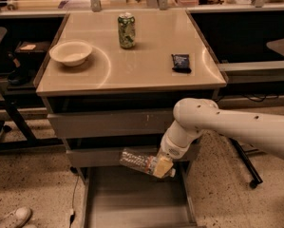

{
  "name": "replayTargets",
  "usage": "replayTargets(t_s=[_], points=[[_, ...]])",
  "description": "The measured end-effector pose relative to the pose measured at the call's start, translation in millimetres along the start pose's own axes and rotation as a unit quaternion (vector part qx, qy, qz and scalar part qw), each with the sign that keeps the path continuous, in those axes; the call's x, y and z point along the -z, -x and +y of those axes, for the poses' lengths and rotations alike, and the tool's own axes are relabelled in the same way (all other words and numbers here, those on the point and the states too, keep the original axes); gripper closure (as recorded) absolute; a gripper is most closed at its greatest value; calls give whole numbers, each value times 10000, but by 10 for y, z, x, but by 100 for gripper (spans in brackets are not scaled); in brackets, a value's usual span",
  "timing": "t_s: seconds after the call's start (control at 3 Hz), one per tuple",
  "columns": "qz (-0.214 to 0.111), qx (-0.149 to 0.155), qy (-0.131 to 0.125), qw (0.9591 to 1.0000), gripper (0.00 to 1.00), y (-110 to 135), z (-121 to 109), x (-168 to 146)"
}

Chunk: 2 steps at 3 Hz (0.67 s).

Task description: Place water bottle into bottom drawer

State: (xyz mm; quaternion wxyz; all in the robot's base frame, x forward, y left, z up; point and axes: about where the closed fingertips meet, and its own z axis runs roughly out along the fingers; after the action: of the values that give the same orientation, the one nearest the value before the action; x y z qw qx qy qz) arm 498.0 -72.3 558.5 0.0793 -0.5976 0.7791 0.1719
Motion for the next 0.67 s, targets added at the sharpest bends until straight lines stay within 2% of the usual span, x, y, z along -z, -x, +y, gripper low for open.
replayTargets(t_s=[0.33,0.67], points=[[-13,-14,22,10000,100,-8,4,-23],[-91,-402,180,9990,100,-230,-6,-484]])
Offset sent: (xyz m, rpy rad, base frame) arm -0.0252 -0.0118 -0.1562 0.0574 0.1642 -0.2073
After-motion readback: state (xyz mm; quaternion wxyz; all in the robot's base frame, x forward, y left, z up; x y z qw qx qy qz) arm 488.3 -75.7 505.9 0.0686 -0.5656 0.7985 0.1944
